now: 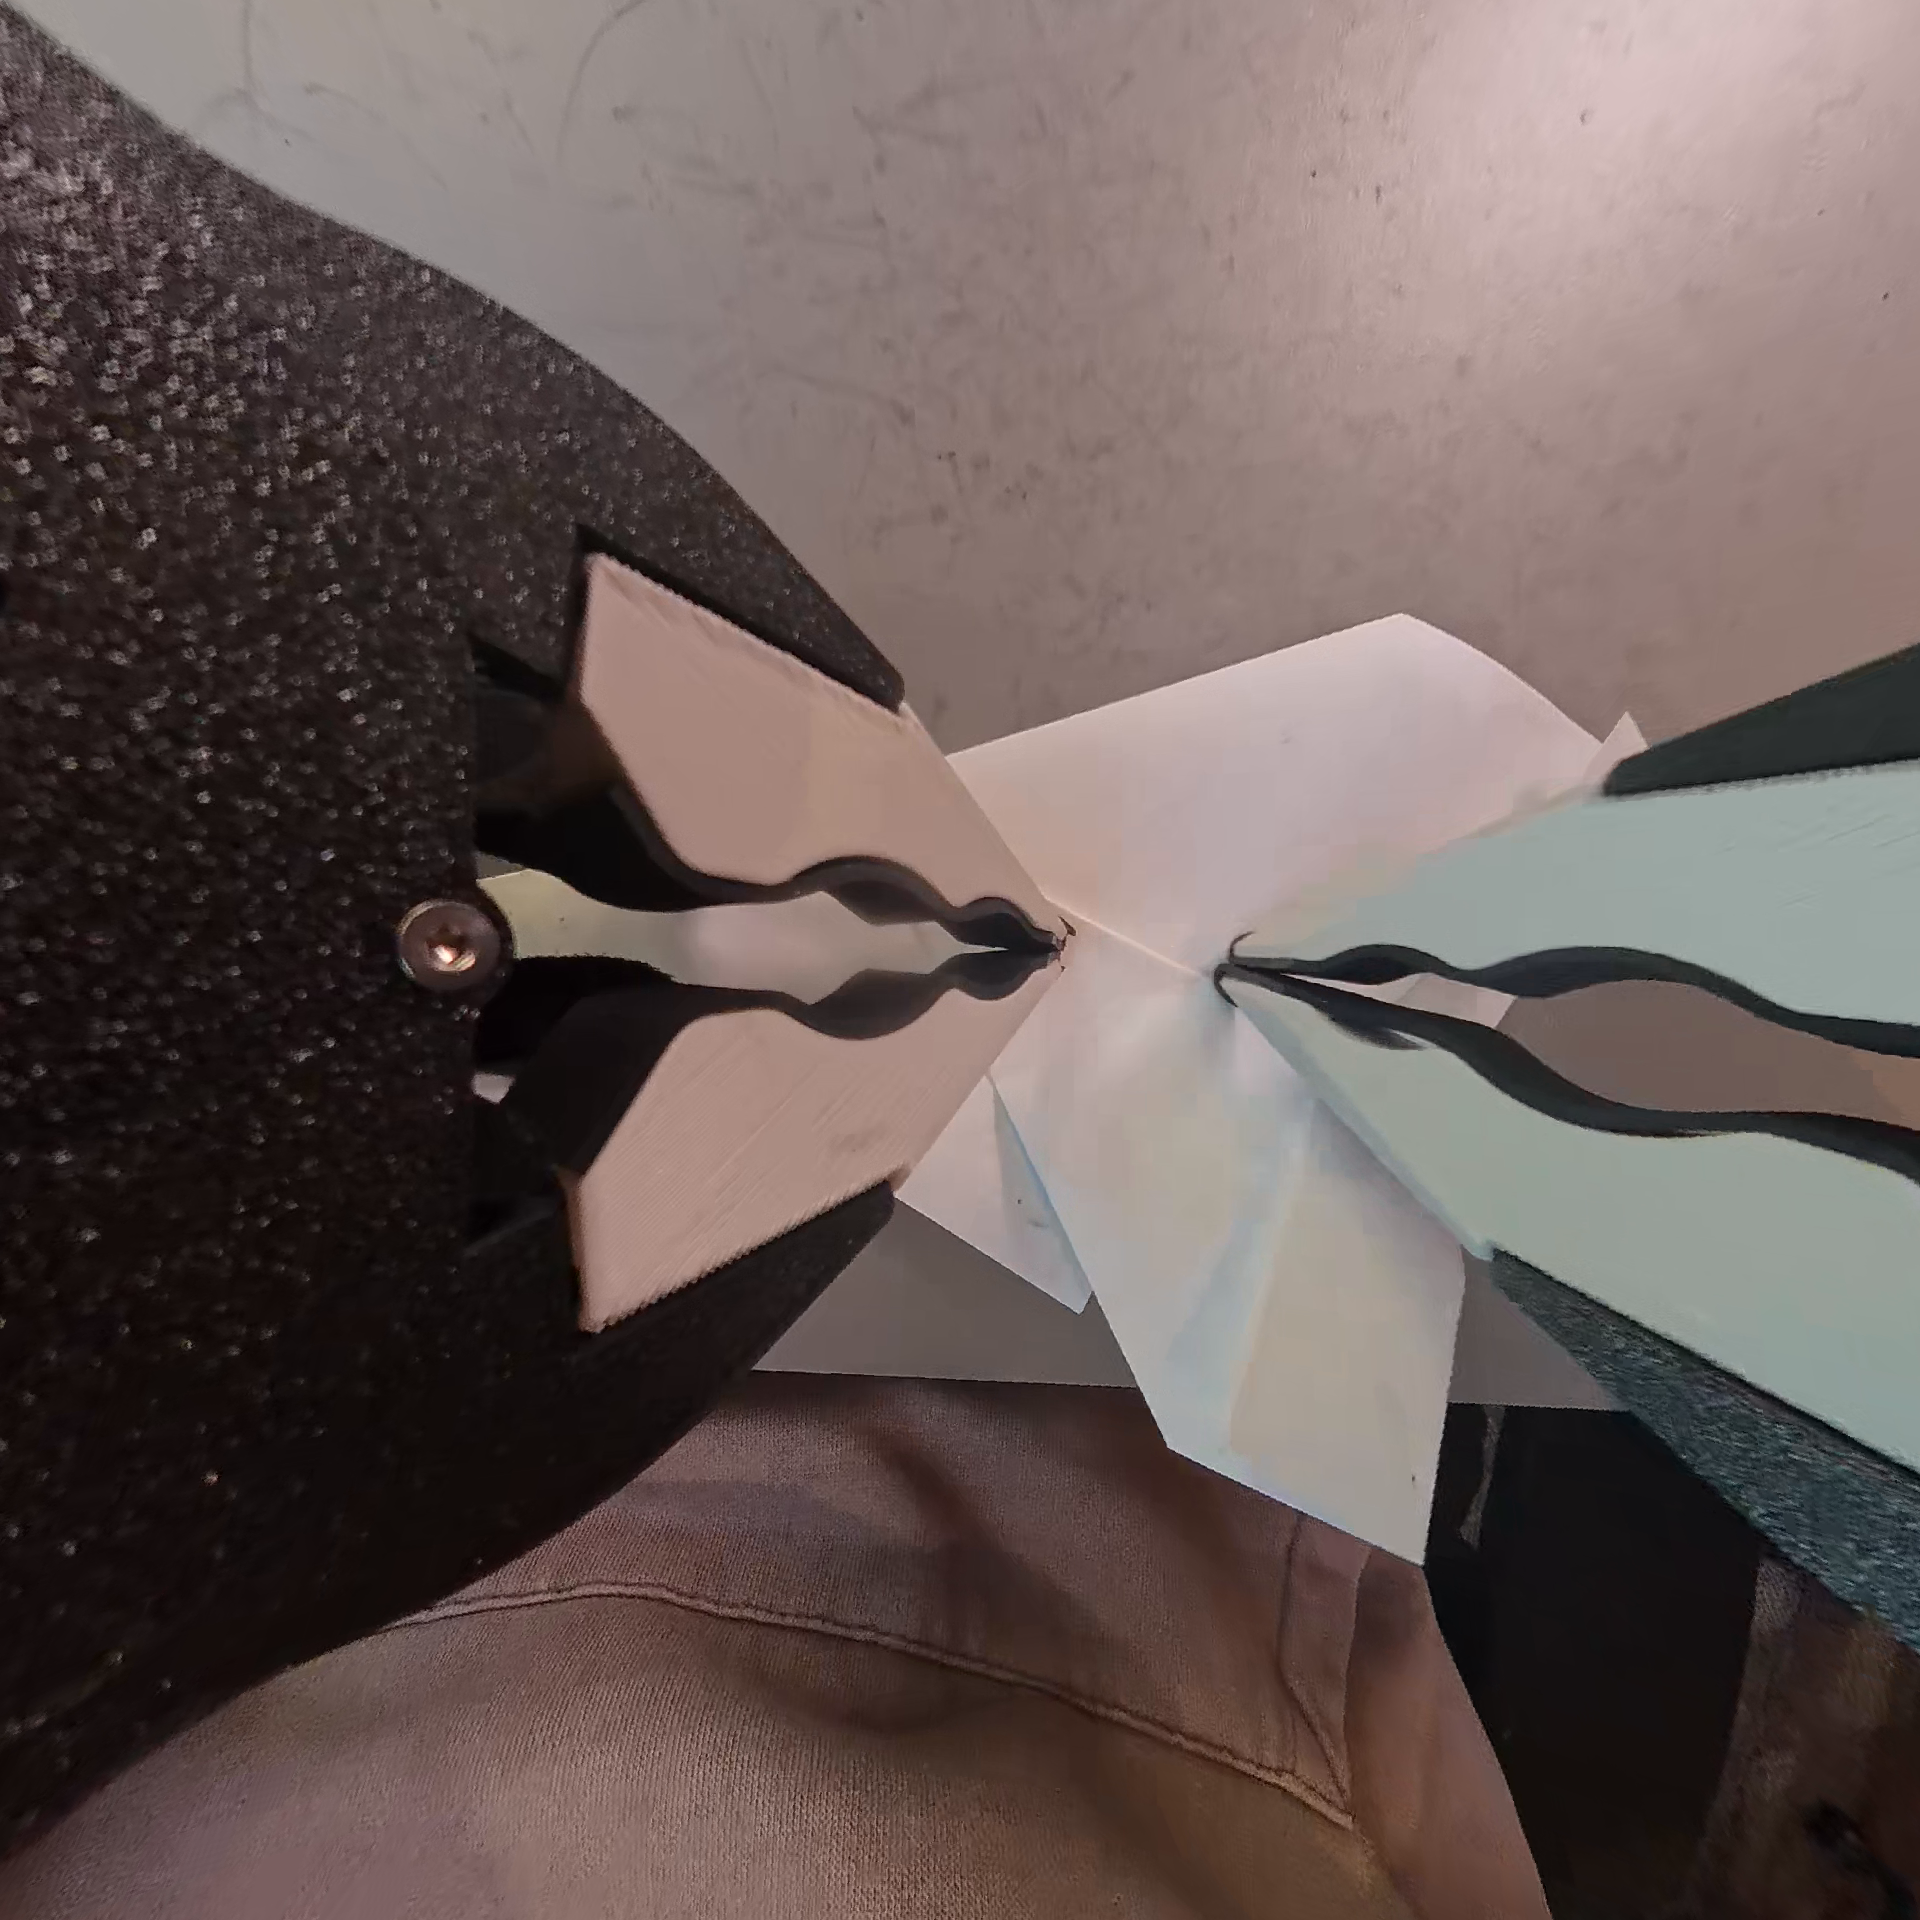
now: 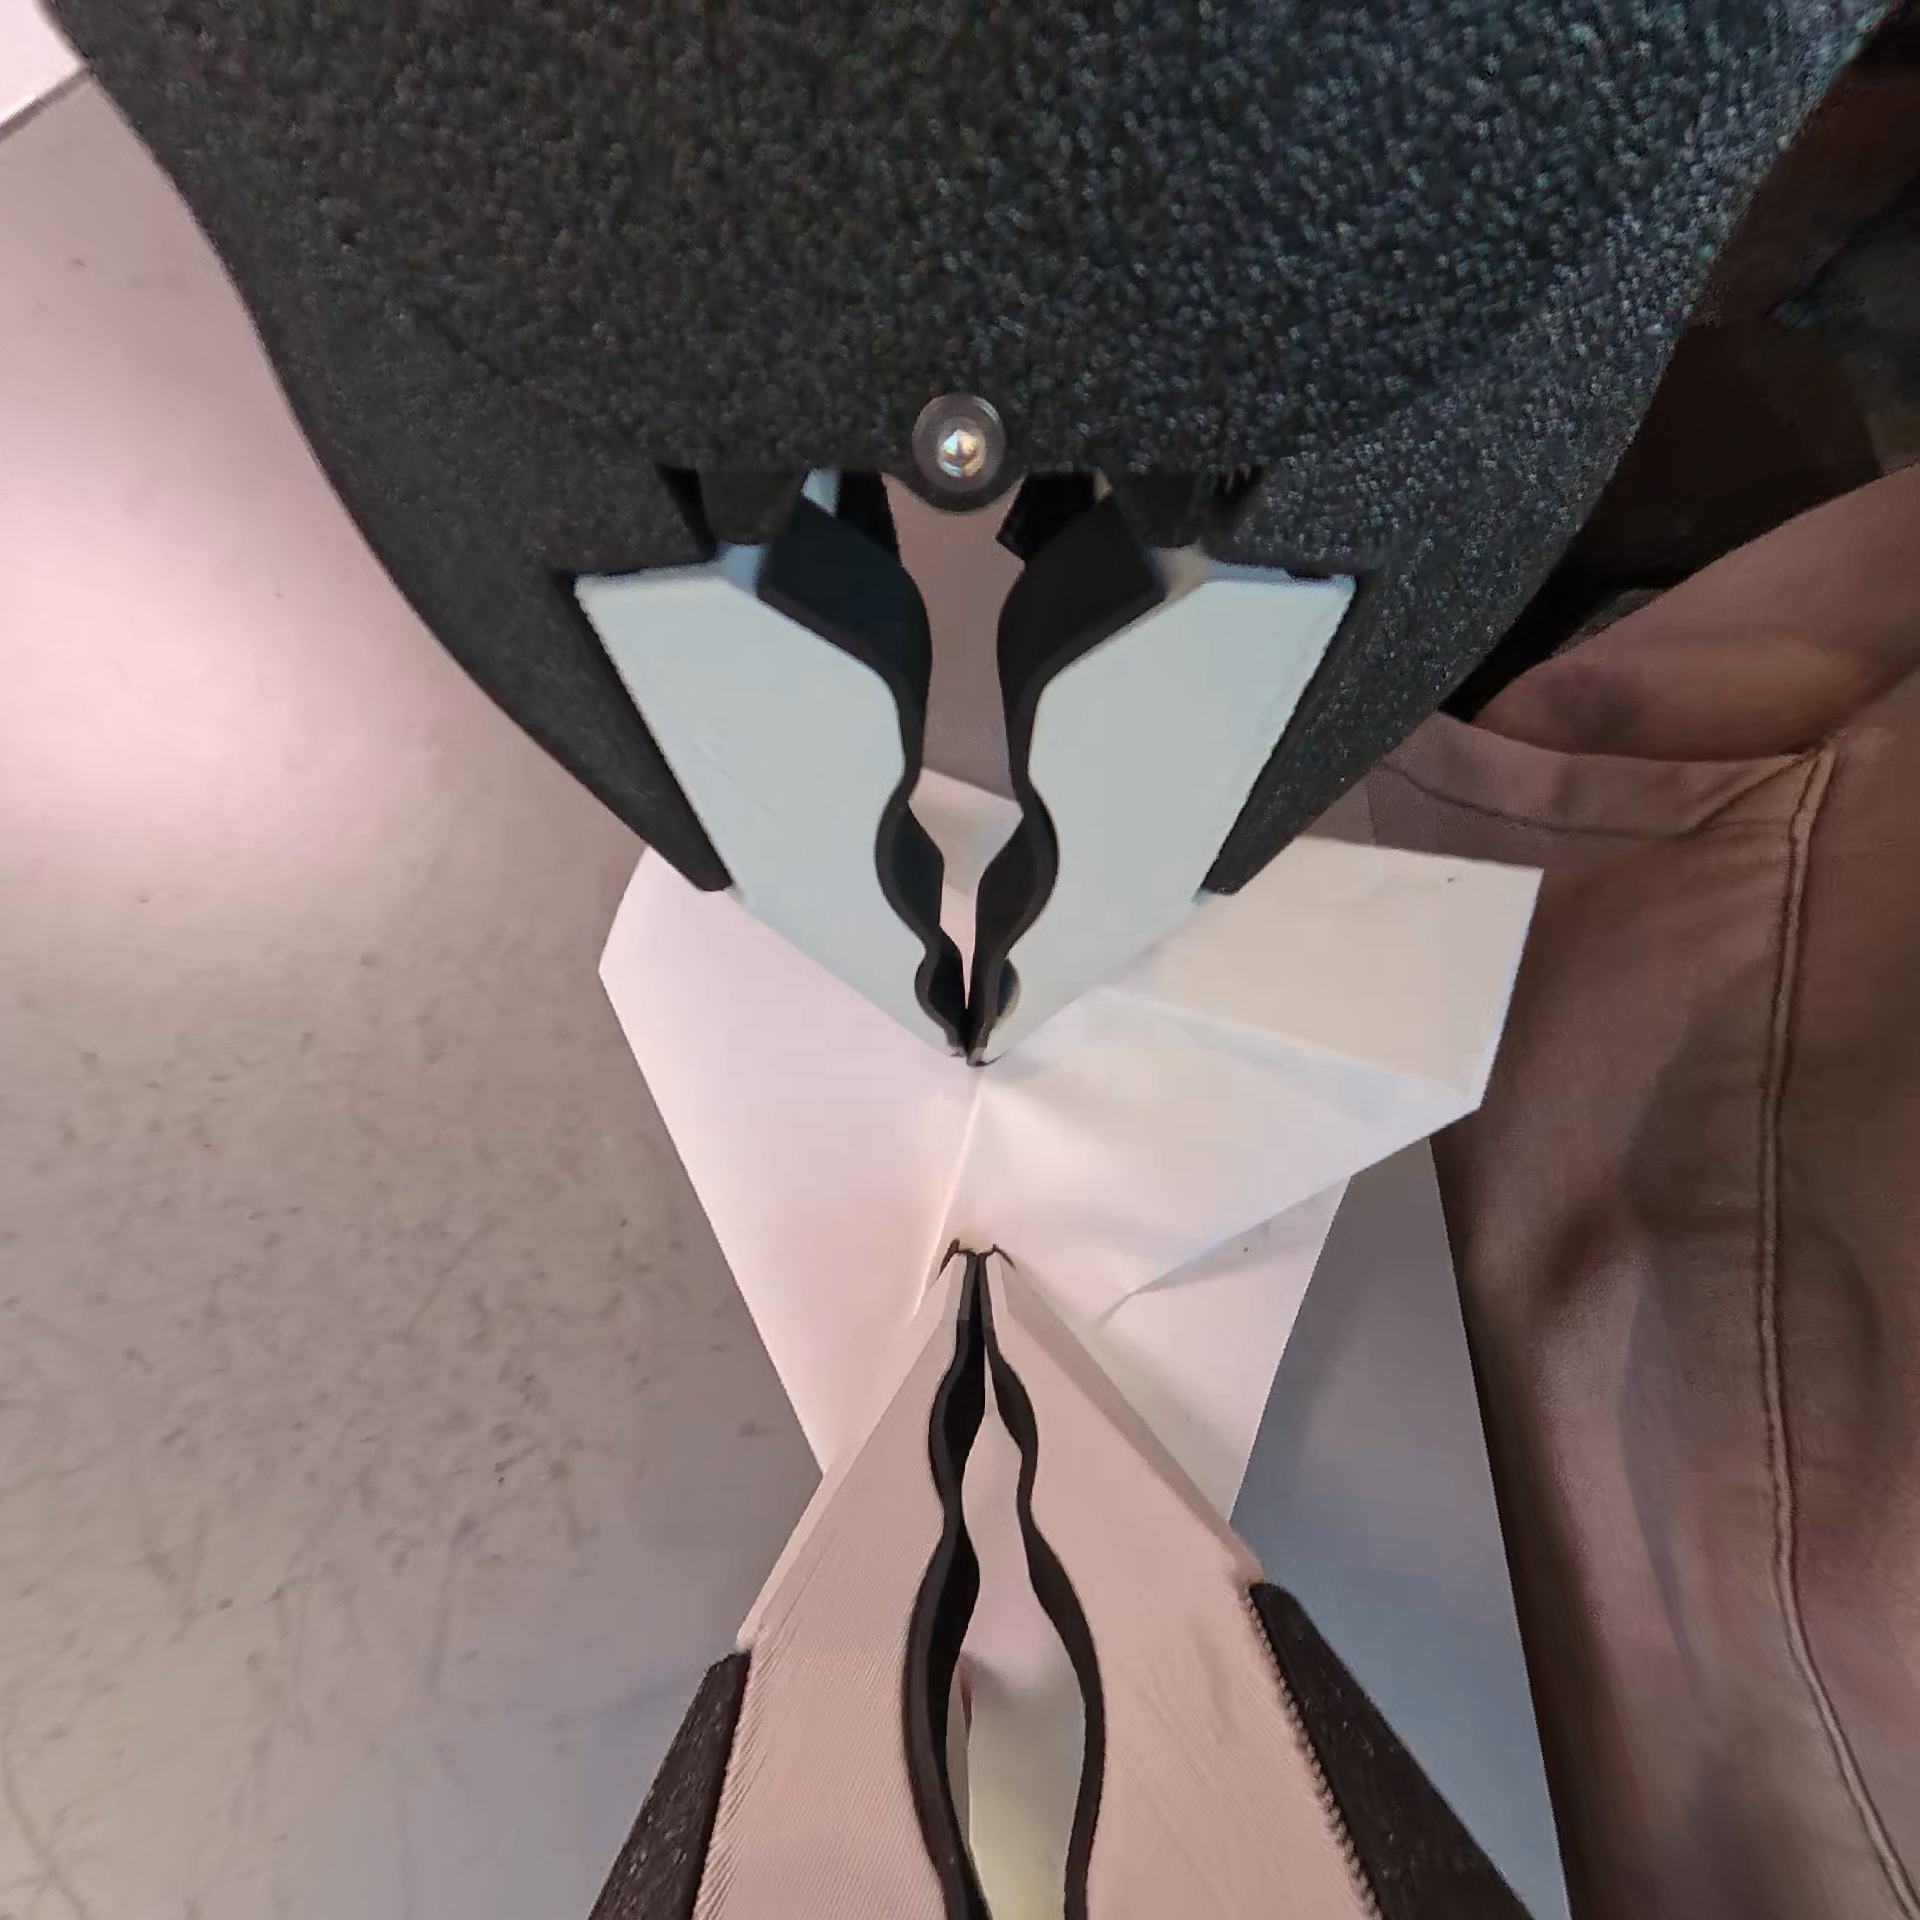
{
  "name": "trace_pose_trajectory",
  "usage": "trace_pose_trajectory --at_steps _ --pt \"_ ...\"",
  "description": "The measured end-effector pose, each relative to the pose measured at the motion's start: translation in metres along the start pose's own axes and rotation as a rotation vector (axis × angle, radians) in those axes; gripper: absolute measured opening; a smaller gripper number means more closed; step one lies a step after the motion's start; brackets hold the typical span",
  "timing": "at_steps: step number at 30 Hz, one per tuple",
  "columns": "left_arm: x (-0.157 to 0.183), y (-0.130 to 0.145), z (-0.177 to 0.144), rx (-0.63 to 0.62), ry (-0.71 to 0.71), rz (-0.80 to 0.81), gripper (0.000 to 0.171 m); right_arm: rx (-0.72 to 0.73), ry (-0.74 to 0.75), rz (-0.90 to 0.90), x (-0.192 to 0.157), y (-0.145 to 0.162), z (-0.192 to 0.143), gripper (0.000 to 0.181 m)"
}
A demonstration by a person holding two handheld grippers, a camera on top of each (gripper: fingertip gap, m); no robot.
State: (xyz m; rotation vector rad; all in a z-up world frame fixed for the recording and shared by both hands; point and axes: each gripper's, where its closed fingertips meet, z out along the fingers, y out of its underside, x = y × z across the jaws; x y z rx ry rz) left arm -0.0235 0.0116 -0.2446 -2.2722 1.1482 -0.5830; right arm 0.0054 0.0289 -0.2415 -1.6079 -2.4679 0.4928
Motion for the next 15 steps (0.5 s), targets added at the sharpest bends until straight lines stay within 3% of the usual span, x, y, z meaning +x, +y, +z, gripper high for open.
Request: trace_pose_trajectory --at_steps 15 --pt "0.0 0.0 0.0 -0.008 -0.015 0.0 0.0 -0.029 0.011 0.001 -0.014 0.012 0.001 0.0"
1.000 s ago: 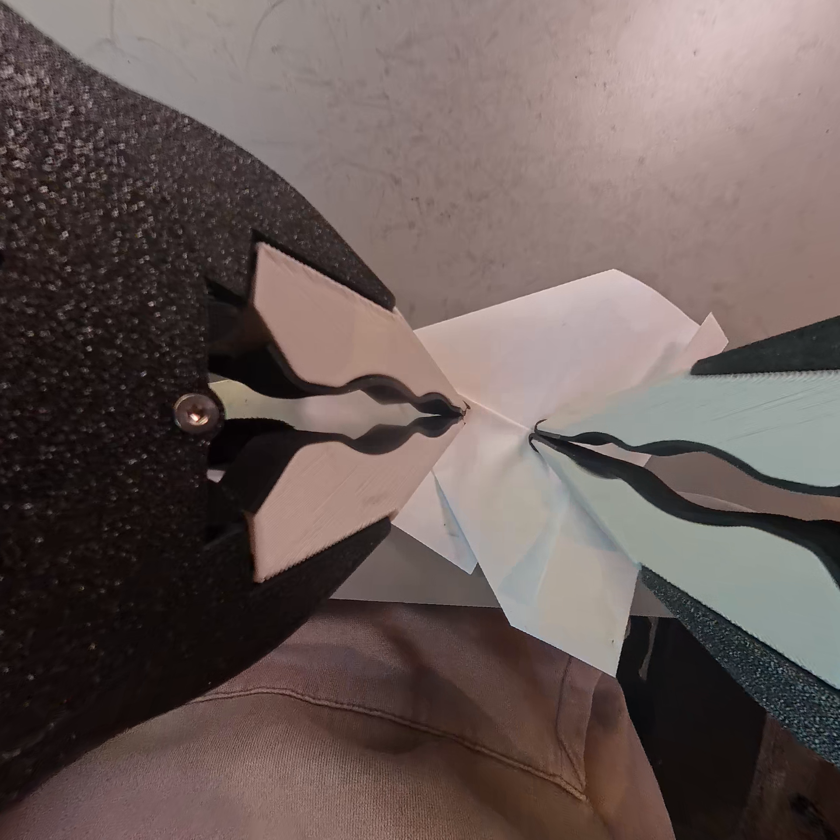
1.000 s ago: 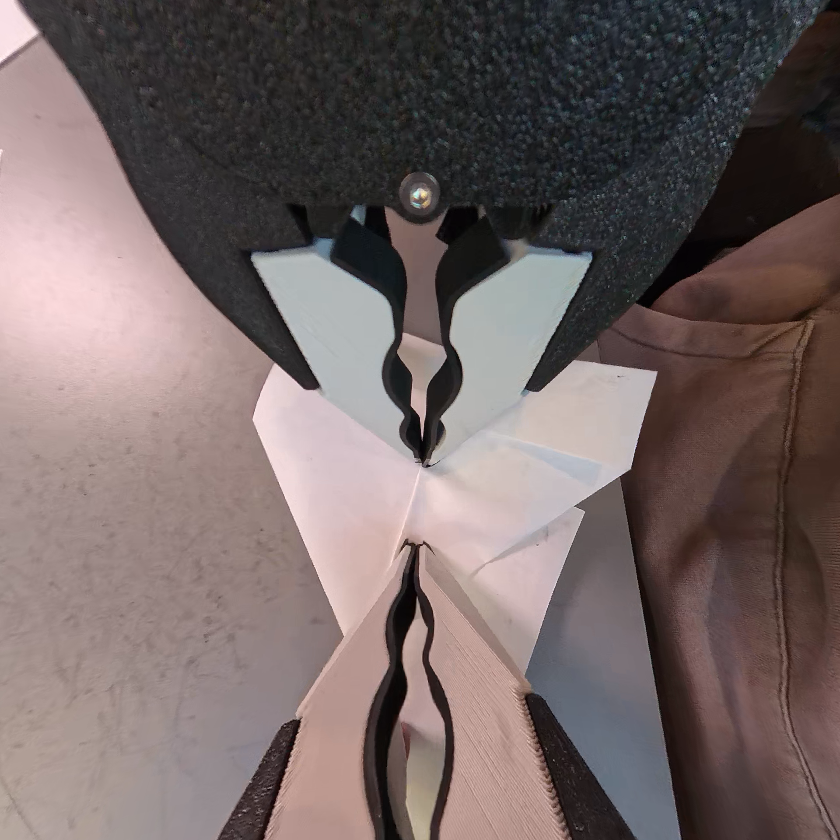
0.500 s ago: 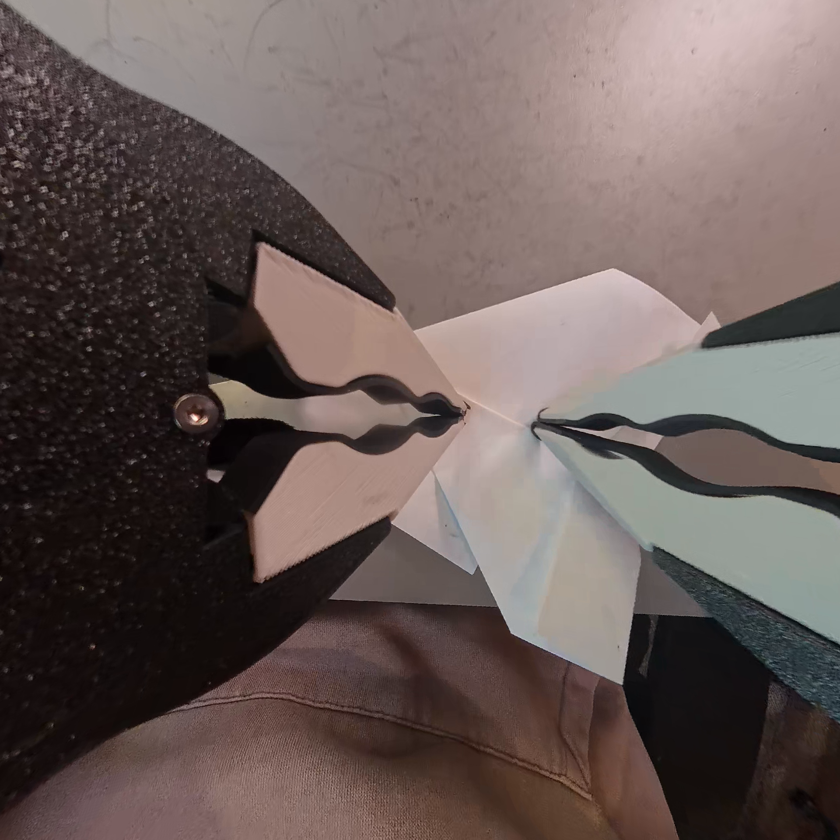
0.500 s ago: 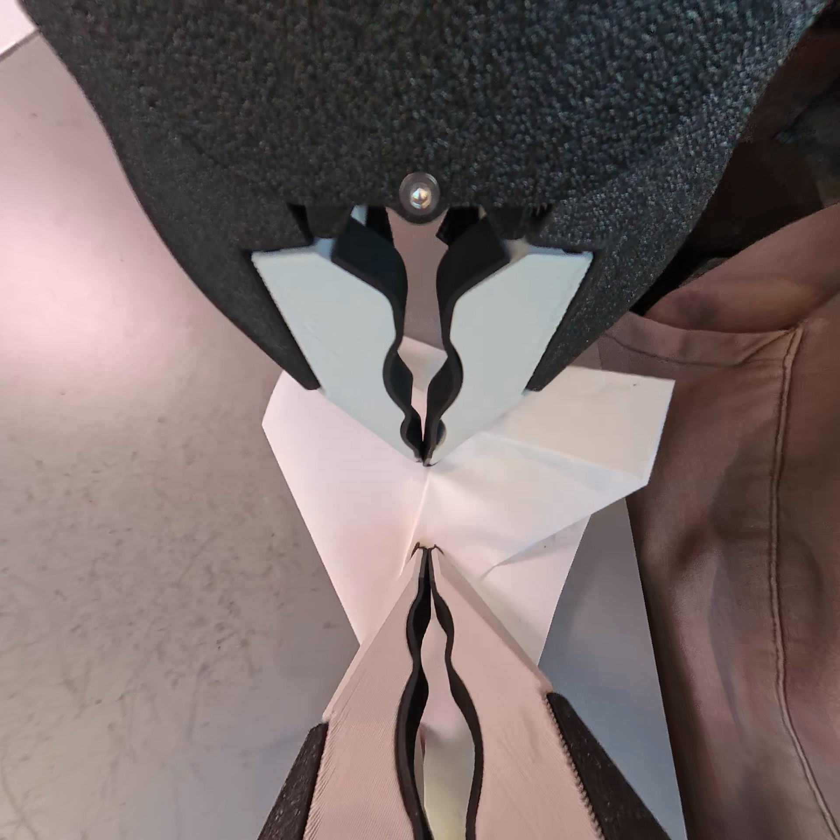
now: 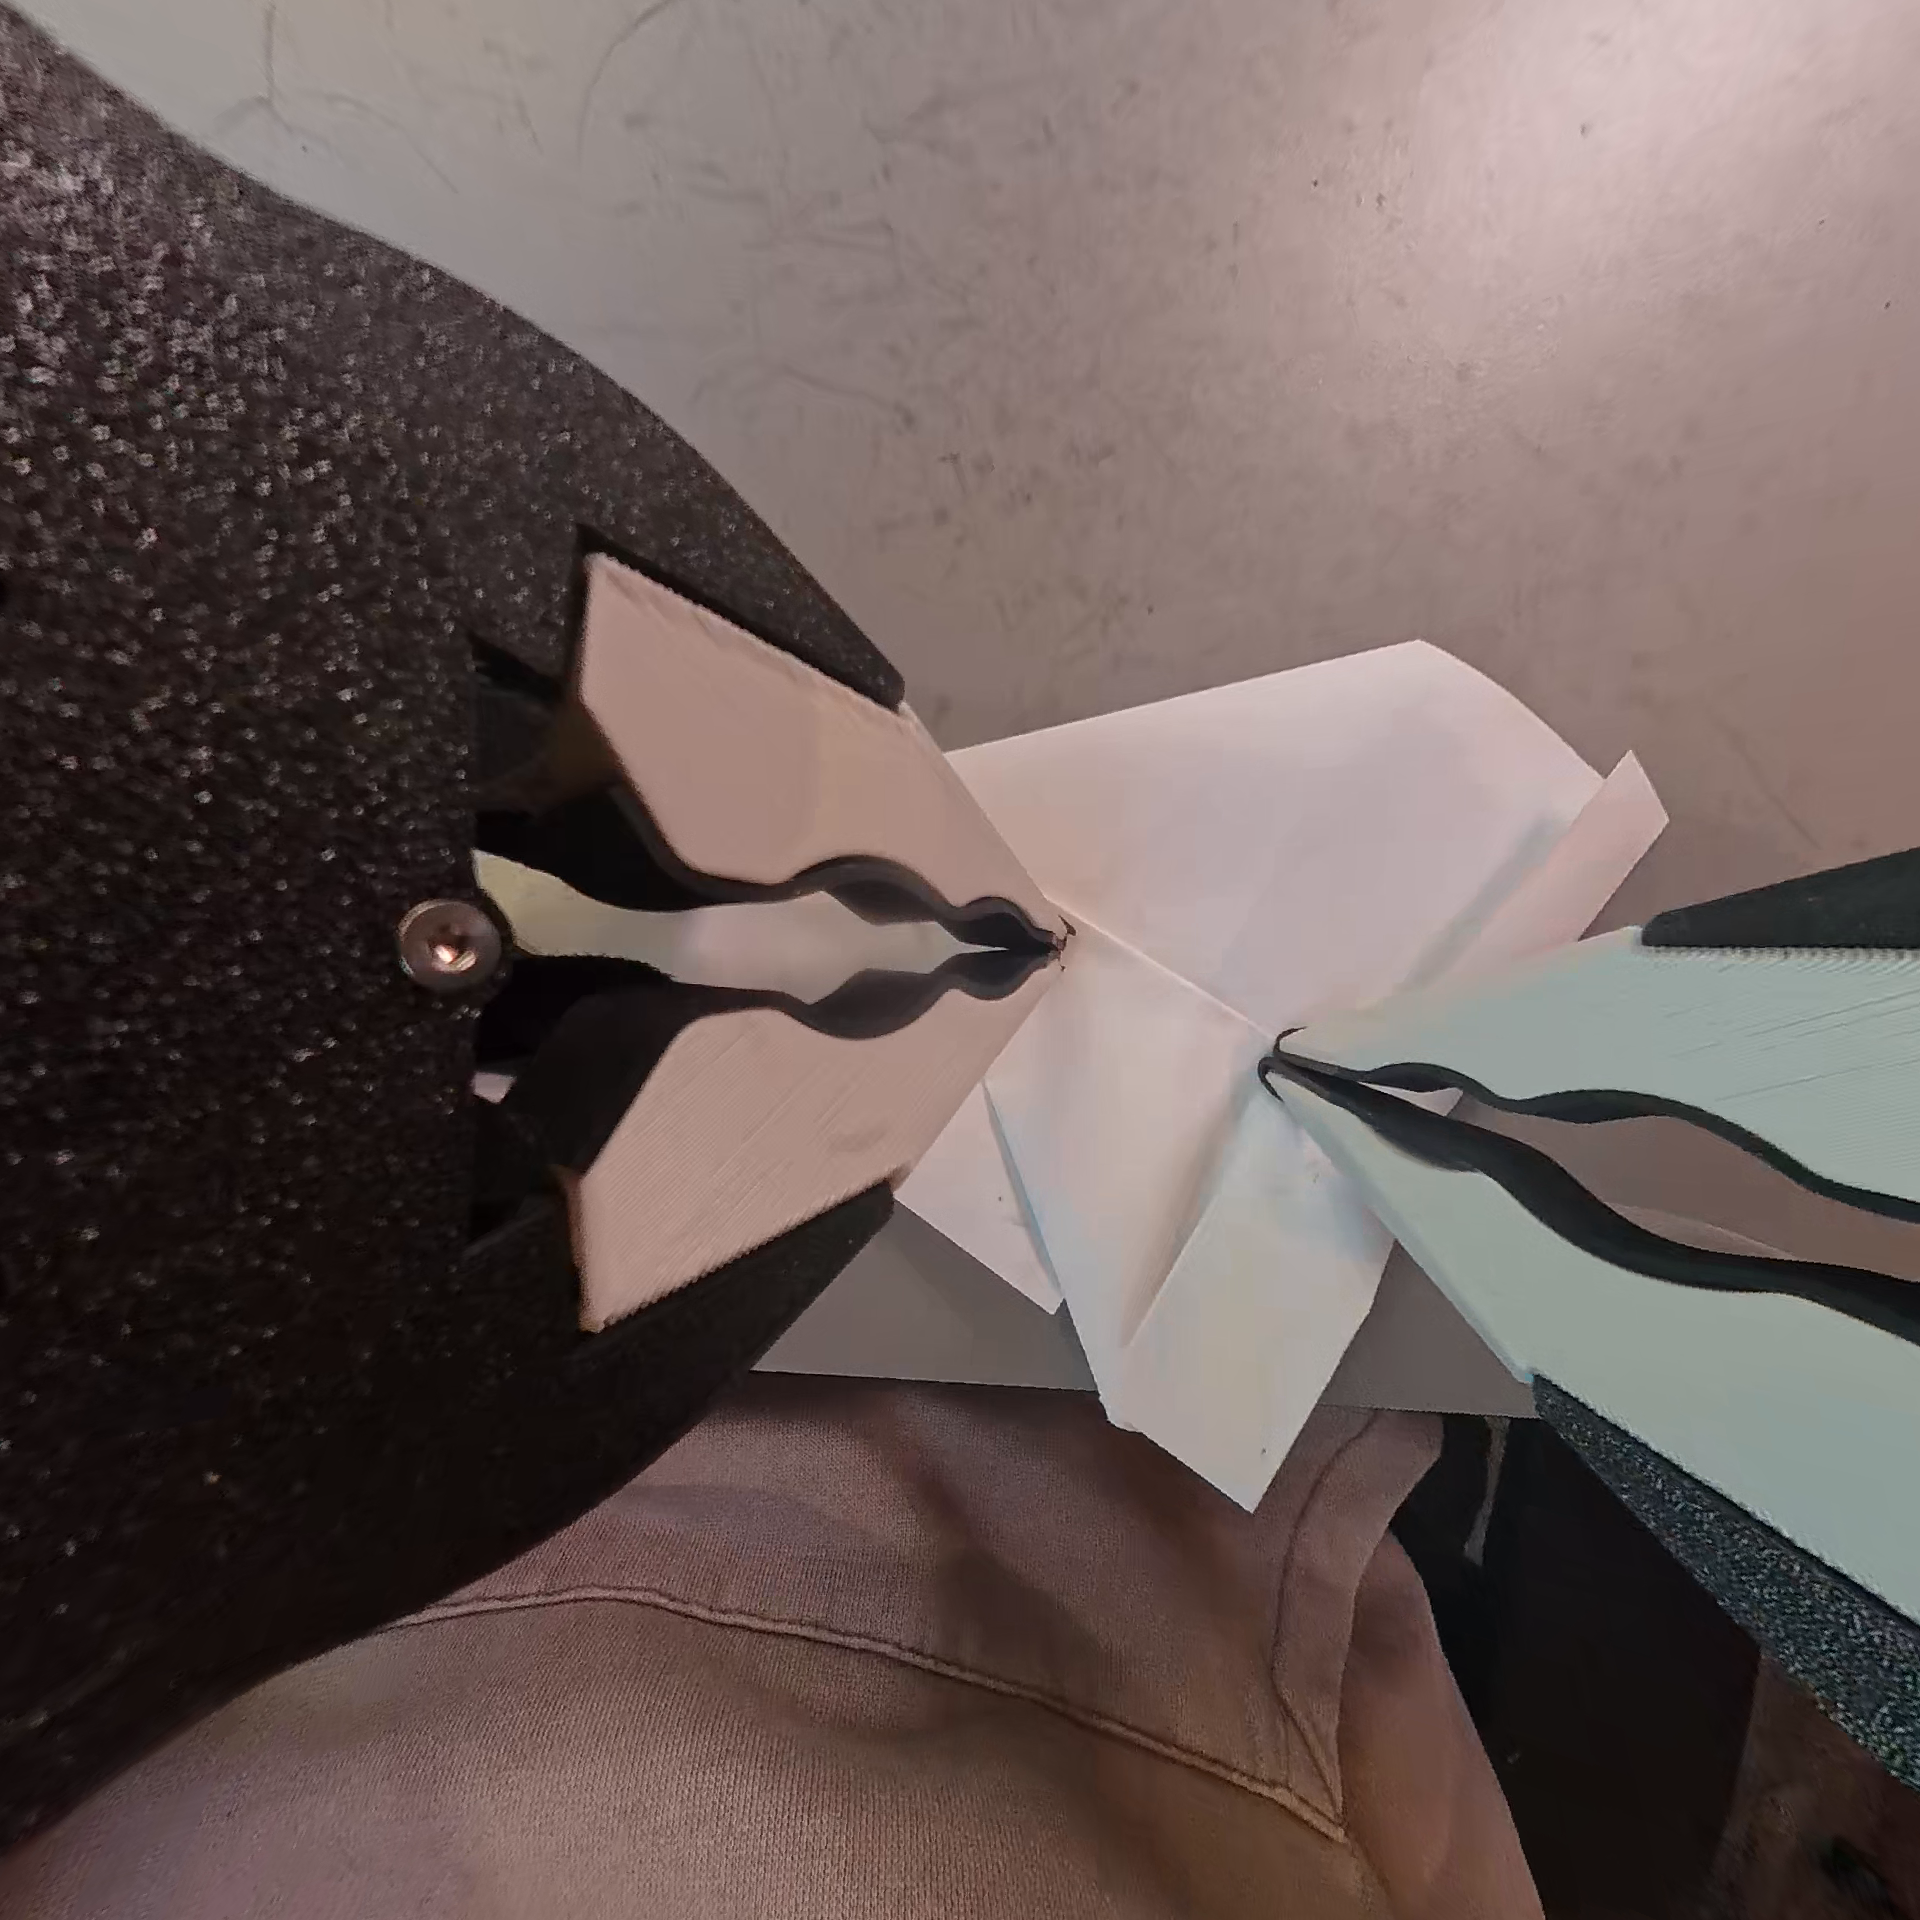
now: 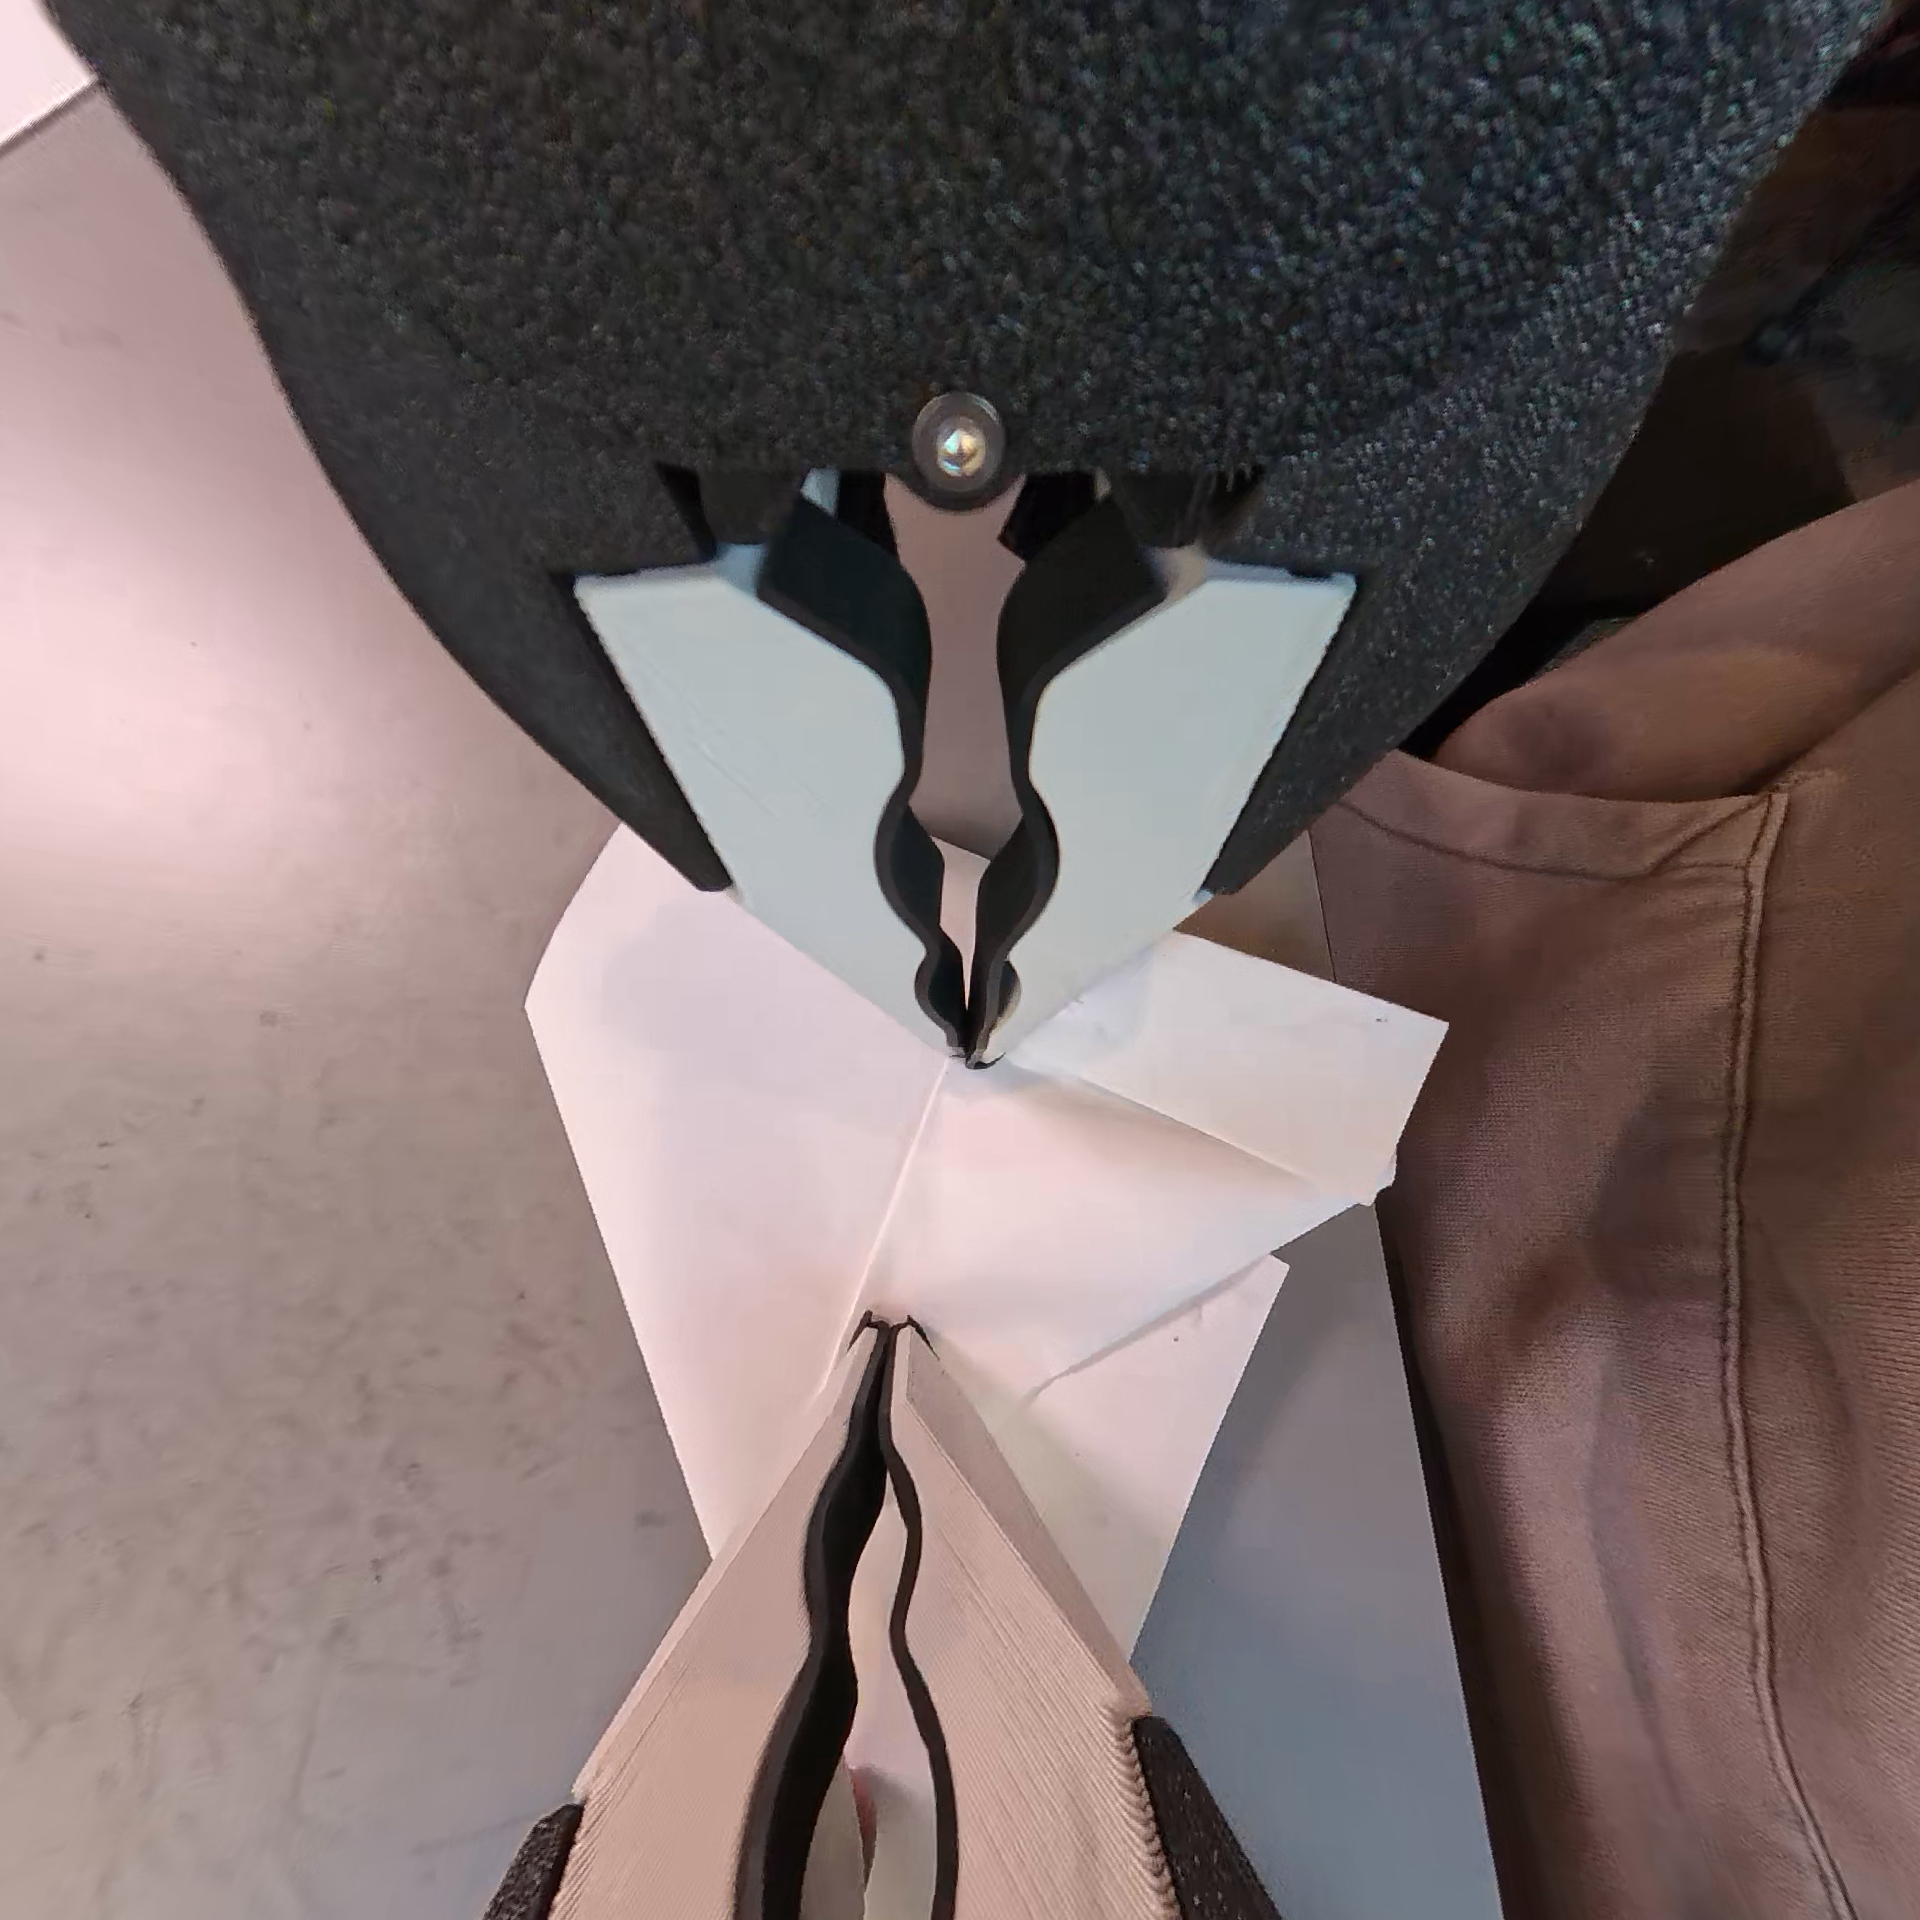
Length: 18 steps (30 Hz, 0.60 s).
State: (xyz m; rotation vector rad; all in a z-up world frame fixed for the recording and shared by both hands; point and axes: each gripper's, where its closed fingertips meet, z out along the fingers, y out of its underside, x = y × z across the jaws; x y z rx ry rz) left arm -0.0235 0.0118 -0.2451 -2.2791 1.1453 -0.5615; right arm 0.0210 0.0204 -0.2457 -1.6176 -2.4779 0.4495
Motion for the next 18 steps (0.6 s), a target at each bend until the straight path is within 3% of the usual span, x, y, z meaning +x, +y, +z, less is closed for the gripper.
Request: trace_pose_trajectory --at_steps 7,18 --pt "0.0 0.0 0.0 0.005 0.0 0.0 0.0 0.129 0.064 0.103 0.009 -0.005 -0.022 0.0" --pt "0.0 0.0 0.0 -0.004 -0.005 0.006 0.0 0.039 0.011 0.127 -0.003 0.012 -0.005 0.0"
